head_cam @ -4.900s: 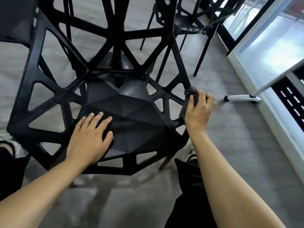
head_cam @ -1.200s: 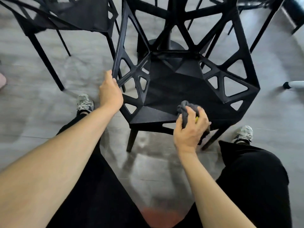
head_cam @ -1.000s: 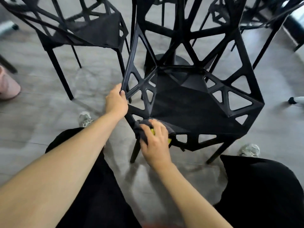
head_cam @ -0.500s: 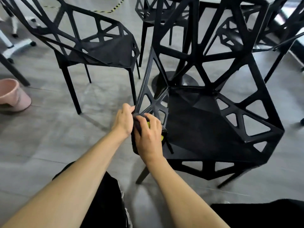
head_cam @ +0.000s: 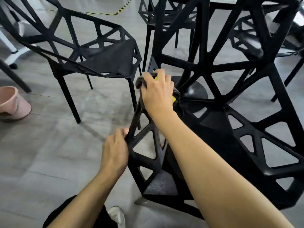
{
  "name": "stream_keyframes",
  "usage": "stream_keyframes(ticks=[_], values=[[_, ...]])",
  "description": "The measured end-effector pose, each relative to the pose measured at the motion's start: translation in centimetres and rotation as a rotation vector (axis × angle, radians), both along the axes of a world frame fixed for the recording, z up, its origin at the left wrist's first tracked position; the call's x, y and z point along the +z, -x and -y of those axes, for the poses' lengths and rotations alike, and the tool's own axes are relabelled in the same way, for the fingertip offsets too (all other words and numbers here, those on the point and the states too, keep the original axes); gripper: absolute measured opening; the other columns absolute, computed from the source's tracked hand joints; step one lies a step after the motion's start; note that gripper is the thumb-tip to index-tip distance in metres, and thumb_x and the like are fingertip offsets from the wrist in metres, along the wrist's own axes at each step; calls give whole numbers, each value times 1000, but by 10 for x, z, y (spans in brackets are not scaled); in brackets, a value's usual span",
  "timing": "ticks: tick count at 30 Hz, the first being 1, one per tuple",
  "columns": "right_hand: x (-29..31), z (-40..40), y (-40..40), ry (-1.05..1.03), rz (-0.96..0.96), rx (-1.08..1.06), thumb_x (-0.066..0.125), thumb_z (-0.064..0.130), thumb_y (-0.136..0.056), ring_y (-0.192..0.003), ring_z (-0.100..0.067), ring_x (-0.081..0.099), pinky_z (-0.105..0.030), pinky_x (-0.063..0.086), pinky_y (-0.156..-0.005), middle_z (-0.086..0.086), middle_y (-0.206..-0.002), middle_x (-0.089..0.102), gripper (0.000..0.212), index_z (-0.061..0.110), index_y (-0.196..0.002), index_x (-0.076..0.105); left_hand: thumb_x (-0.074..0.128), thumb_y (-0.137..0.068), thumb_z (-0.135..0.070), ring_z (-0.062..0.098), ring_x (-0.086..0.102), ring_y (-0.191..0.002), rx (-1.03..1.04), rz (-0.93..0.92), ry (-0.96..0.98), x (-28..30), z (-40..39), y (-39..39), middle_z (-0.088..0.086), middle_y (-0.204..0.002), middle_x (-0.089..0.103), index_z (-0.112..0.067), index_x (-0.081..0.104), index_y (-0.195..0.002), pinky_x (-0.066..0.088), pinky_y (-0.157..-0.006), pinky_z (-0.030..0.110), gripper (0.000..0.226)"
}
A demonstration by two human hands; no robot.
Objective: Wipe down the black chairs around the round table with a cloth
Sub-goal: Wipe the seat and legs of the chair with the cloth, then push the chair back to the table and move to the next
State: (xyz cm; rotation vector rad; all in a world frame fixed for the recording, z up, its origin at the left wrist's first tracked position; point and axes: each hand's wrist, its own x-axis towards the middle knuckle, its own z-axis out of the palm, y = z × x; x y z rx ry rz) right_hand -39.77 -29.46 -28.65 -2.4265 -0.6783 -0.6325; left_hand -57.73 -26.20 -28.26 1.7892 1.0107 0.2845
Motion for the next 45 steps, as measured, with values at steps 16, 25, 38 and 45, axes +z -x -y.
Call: stream_keyframes(ticks=[16,25,38,45], values=[[137,93,-118,17,-117,206,57,33,-92,-104,-33,52,-50,46,-91,-10,-117,55,37,24,-128,60,45,-103,-27,29,59,-93,-126,-344,-117,23,18,-58,-1,-97,58,-23,46,-105,42,-73,40,4],[279,192,-257,544,-333,-219,59,27,-93,-129,-49,43,-55,40,-107,-19,-153,35,62,20,-151,37,43,-103,-14,27,59,-85,-294,-499,-335,71,-4,-131,6,-104,64,-17,48,-130,45,-67,38,27],[266,301,-259,390,-561,-391,49,39,-95,-114,-48,56,-52,47,-93,-22,-123,63,38,18,-124,60,48,-102,-15,33,60,-72,-581,-539,-593,65,10,-188,7,-79,60,-16,48,-118,47,-61,41,15],[243,441,-283,246,-561,-608,45,49,-71,-81,-44,65,-55,57,-80,-18,-83,65,39,17,-89,58,49,-102,-12,37,61,-72,-686,-538,-734,69,74,-283,8,-80,60,-12,47,-111,43,-63,41,9]])
